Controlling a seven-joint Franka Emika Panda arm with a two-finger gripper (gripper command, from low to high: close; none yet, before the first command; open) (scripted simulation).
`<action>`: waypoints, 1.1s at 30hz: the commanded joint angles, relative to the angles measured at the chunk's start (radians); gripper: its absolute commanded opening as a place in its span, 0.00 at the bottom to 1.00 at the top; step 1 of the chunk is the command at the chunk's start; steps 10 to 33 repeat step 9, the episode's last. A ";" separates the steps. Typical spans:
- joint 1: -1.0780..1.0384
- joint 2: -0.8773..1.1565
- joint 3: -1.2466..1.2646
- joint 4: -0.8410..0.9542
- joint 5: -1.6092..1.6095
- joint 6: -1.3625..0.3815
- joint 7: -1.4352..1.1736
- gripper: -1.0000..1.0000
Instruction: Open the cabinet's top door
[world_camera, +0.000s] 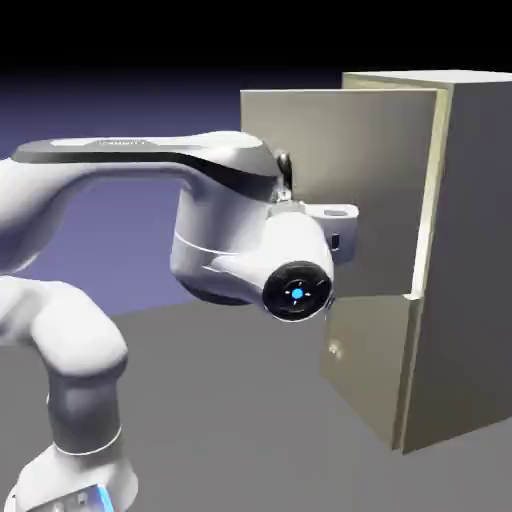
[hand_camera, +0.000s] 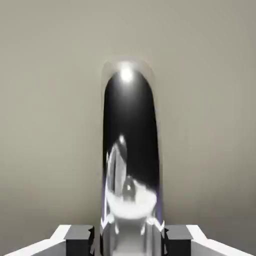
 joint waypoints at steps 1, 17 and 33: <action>0.033 0.014 -0.036 0.036 -0.020 -0.040 0.000 0.00; 0.286 0.063 -0.264 0.278 -0.133 -0.281 0.009 0.00; 0.286 0.063 -0.264 0.278 -0.133 -0.281 0.009 0.00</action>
